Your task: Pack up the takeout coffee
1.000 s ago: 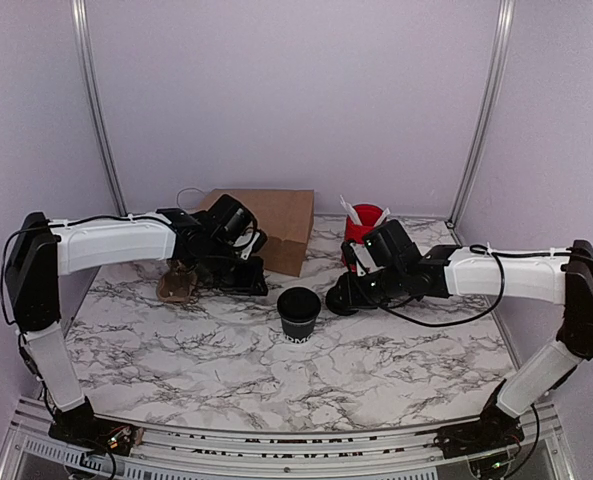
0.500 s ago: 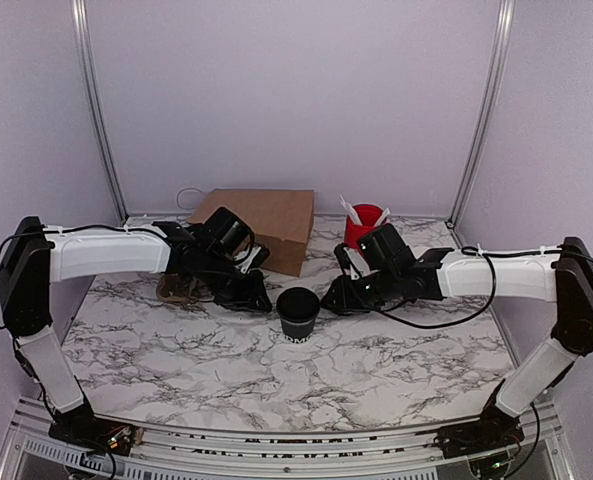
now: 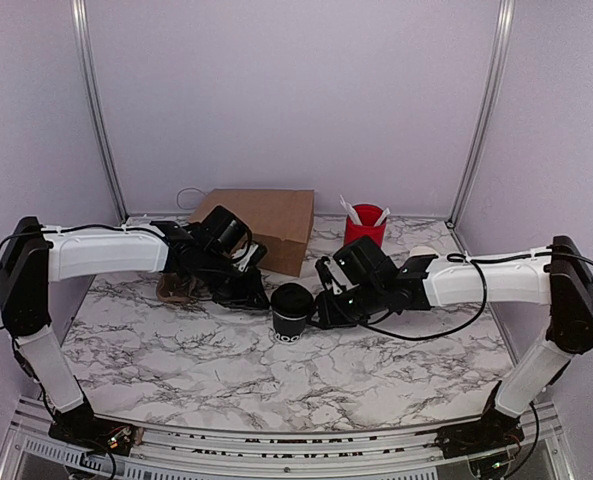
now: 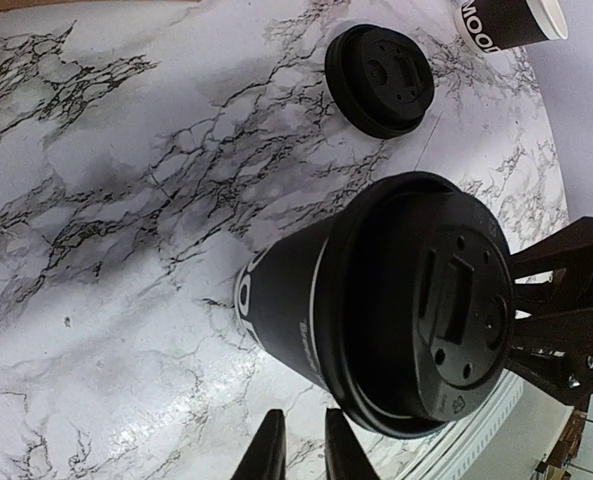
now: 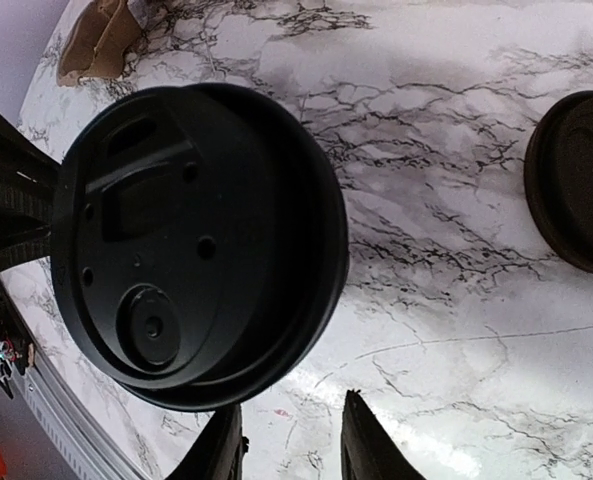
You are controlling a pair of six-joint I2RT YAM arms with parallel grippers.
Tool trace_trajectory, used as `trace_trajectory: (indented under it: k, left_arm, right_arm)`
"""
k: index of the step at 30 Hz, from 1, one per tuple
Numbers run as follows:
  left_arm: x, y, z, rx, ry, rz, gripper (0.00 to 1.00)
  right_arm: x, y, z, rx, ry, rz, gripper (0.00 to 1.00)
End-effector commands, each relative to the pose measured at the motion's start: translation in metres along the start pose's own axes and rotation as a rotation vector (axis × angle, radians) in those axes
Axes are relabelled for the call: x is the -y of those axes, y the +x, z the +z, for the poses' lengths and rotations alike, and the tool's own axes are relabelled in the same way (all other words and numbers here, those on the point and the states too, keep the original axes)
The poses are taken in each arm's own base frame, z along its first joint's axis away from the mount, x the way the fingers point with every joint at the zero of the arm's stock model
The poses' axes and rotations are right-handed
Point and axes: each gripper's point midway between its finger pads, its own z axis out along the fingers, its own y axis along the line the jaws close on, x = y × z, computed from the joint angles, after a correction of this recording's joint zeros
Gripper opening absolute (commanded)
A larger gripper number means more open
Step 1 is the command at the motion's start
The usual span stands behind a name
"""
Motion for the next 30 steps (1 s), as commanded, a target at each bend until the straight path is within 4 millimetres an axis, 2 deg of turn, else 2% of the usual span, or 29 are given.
trace_trajectory:
  k: [1,7,15,18,30]
  left_arm:
    - [0.007,-0.004,-0.017,0.034,0.018,0.022,0.14]
    - [0.007,-0.004,-0.02,0.038,0.018,0.021,0.14]
    - [0.006,-0.003,-0.022,0.041,0.011,0.021,0.14]
    - [0.006,-0.004,-0.023,0.045,0.01,0.02,0.14]
    - [0.002,-0.008,-0.021,0.053,-0.009,0.015,0.14]
  right_arm:
    - [0.001,-0.019,-0.015,0.054,0.036,0.013,0.33]
    - [0.006,-0.021,-0.022,0.06,0.033,0.021,0.33]
    - [-0.008,-0.028,-0.028,0.086,-0.054,0.037,0.33]
    - [-0.002,-0.042,-0.031,0.119,-0.073,0.064,0.32]
    - [-0.002,-0.062,-0.02,0.14,-0.118,0.077,0.32]
